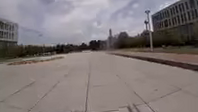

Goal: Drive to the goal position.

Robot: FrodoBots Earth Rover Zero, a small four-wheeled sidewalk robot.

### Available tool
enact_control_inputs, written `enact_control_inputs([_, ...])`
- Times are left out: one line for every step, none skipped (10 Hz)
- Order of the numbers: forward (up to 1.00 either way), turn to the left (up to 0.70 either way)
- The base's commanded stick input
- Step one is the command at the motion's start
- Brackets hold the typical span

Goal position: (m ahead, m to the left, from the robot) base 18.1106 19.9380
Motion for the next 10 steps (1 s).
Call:
enact_control_inputs([1.0, 0.0])
enact_control_inputs([1.0, 0.0])
enact_control_inputs([1.0, 0.0])
enact_control_inputs([1.0, 0.0])
enact_control_inputs([1.0, 0.0])
enact_control_inputs([1.0, 0.0])
enact_control_inputs([1.0, 0.0])
enact_control_inputs([1.0, 0.0])
enact_control_inputs([1.0, 0.0])
enact_control_inputs([1.0, 0.0])
